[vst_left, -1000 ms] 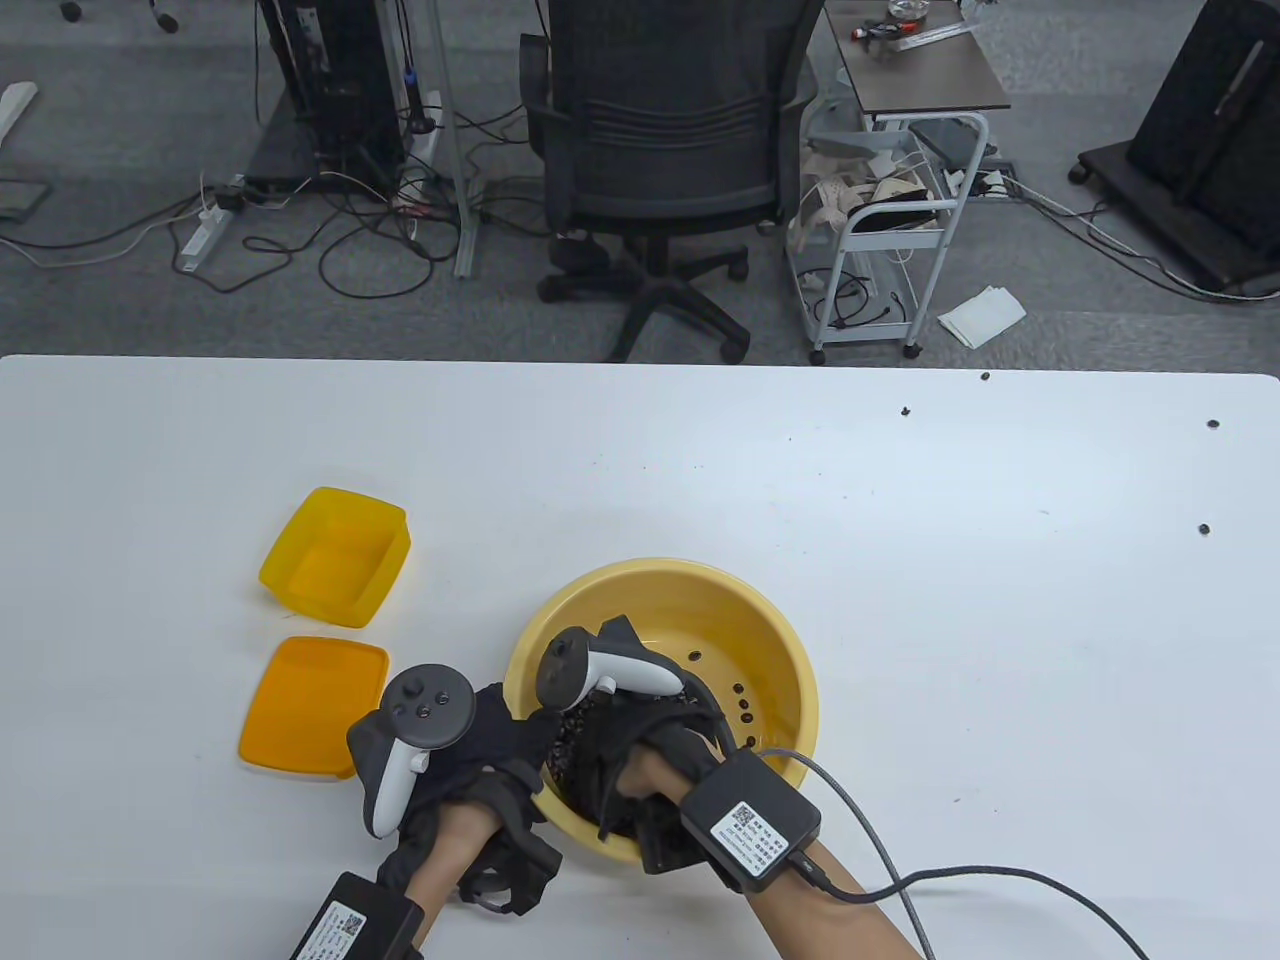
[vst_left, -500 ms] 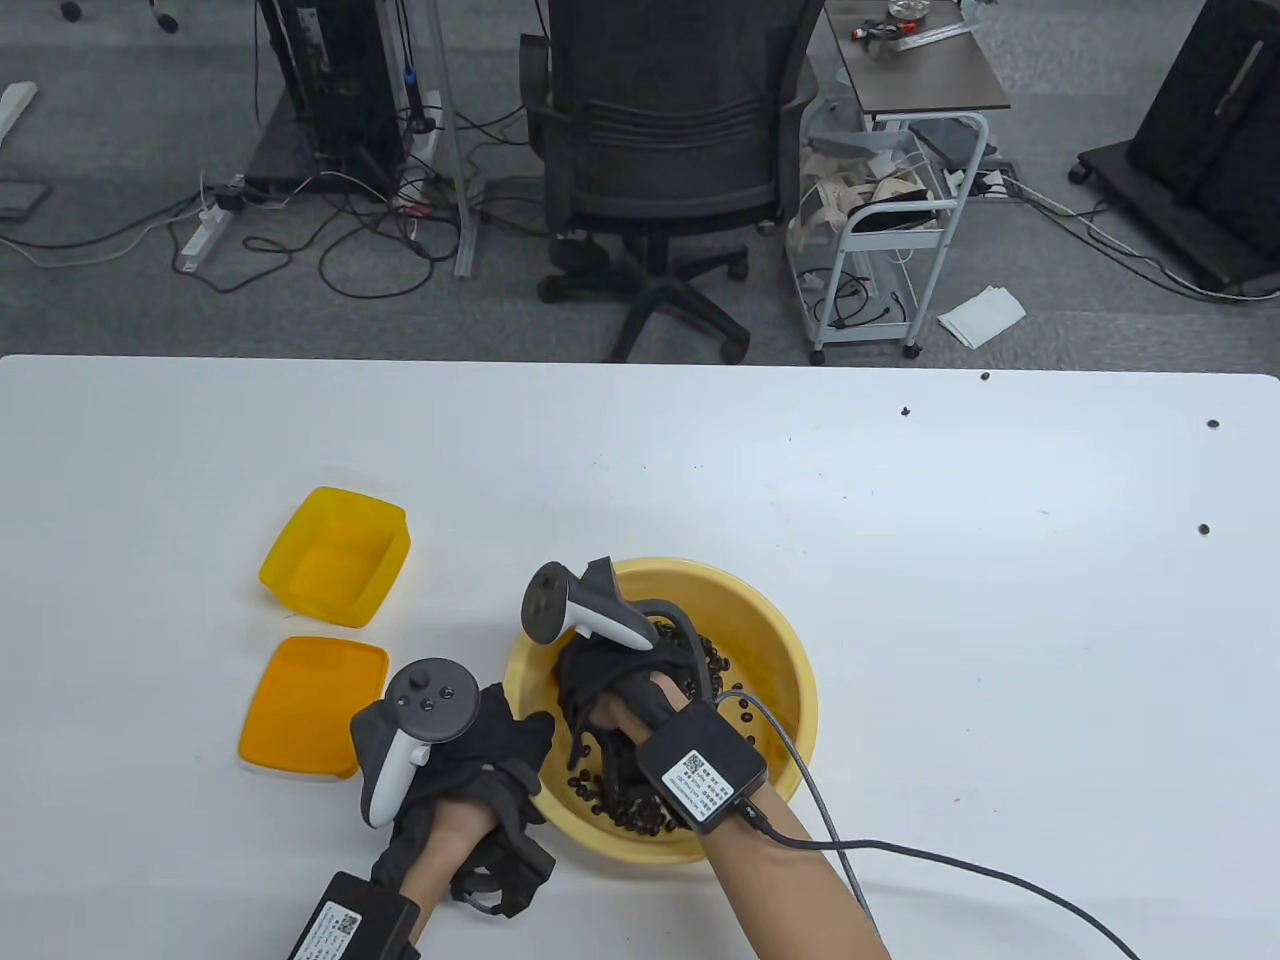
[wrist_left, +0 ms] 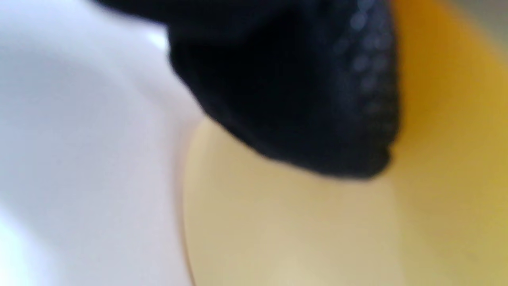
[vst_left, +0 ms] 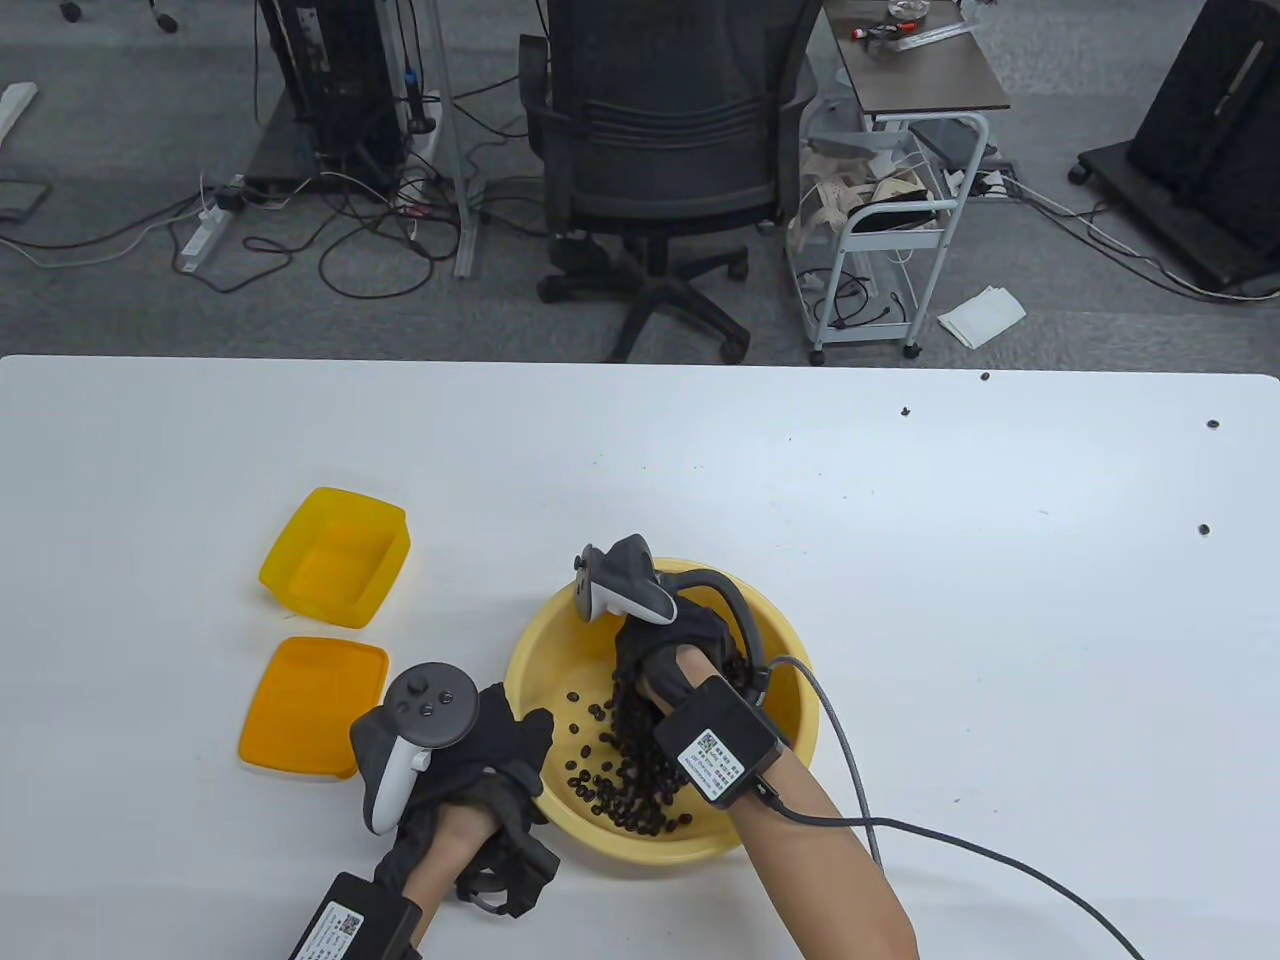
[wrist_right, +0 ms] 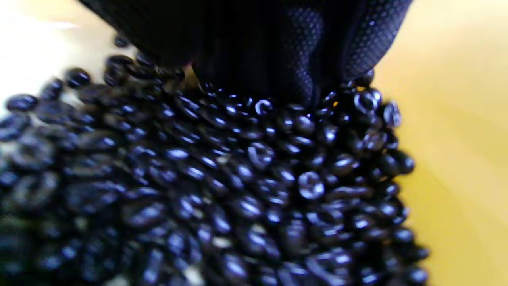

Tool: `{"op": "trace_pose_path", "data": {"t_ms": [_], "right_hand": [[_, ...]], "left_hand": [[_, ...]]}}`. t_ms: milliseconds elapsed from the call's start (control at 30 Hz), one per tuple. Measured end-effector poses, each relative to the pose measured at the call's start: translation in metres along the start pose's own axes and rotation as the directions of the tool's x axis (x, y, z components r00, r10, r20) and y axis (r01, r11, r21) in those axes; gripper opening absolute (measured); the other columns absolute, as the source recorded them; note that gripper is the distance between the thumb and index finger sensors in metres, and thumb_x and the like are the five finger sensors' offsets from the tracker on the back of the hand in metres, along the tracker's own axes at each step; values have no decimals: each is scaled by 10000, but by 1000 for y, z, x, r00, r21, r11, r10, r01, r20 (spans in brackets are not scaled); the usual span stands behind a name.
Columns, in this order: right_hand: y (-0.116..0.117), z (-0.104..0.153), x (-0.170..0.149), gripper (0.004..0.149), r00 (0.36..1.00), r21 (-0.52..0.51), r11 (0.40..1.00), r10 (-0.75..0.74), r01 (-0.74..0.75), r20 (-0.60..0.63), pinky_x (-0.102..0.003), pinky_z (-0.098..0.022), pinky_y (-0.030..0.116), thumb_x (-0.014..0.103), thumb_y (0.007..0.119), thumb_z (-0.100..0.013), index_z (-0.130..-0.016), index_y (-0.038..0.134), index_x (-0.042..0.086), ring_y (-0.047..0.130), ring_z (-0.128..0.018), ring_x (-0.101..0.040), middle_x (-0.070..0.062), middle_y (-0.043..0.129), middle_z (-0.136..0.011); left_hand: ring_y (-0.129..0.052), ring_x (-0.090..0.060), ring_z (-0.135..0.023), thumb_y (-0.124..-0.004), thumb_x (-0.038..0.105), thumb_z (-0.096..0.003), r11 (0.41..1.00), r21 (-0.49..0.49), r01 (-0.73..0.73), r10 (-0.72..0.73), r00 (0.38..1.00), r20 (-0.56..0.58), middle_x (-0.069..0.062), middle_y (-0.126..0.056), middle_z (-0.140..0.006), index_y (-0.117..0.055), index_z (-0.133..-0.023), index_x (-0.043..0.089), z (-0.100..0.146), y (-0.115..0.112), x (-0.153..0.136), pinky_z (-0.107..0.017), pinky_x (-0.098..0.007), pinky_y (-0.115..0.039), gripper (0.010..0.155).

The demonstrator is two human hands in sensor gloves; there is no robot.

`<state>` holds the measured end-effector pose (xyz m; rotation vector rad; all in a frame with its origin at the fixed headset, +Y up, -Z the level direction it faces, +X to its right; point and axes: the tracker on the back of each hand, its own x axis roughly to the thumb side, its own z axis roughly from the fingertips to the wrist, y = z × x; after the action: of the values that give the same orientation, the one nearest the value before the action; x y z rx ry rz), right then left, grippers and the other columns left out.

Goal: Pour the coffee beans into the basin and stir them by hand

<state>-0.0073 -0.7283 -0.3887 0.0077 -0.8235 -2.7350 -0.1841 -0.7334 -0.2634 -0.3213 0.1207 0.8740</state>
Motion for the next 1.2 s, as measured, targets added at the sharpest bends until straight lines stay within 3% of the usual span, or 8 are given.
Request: {"op": "trace_pose_path", "data": {"t_ms": [267,500,667,833,967,1200], "right_hand": [[18,13,-27,485,1000,162,986,-21,22,-10,-426,-545,805,366,748,-422,-847,759,134,918,-722,-323,-125,812,-857],[41,38,-26,473,991,320,947,-55,13,125,-421,-560,784,379,746,-416,-833,777,159,907,-733,-312,-103,821,-851],[53,61,-17,462,966,373,928,-116,22,231,-426,-576,773,359,749,-414,-838,771,176,888,-753,-310,-89,808,-863],[59,77,-1,453,903,431,900,-235,63,359,-430,-608,742,302,750,-417,-856,739,195,838,-799,-310,-76,766,-891],[57,81,14,462,858,427,896,-311,121,410,-424,-599,752,272,750,-413,-867,715,188,847,-782,-307,-88,760,-891],[41,70,37,487,828,419,877,-406,235,387,-418,-616,745,260,748,-423,-892,667,155,836,-803,-301,-99,736,-910]], "left_hand": [[-1120,-34,4,-749,401,-482,999,18,-34,34,999,-6,-186,-978,-424,-549,-895,-30,0,0,-1,152,-117,-977,630],[-1121,-46,9,-737,398,-485,997,20,-68,69,998,-14,-195,-971,-424,-538,-898,-23,1,-2,-3,156,-120,-978,623],[-1122,-61,14,-734,399,-484,996,9,-89,89,996,-18,-204,-964,-425,-537,-899,-13,1,-1,-4,155,-122,-979,617],[-1122,-65,15,-736,399,-483,995,8,-98,98,995,-19,-208,-962,-424,-539,-898,-12,1,-1,-4,154,-122,-979,617],[-1121,-64,15,-735,402,-482,996,6,-94,94,995,-19,-205,-962,-424,-539,-898,-11,1,-1,-5,155,-123,-978,618],[-1121,-61,4,-731,396,-485,998,-3,-65,65,998,2,-223,-959,-426,-526,-900,-40,0,-1,-3,147,-130,-975,636]]}}
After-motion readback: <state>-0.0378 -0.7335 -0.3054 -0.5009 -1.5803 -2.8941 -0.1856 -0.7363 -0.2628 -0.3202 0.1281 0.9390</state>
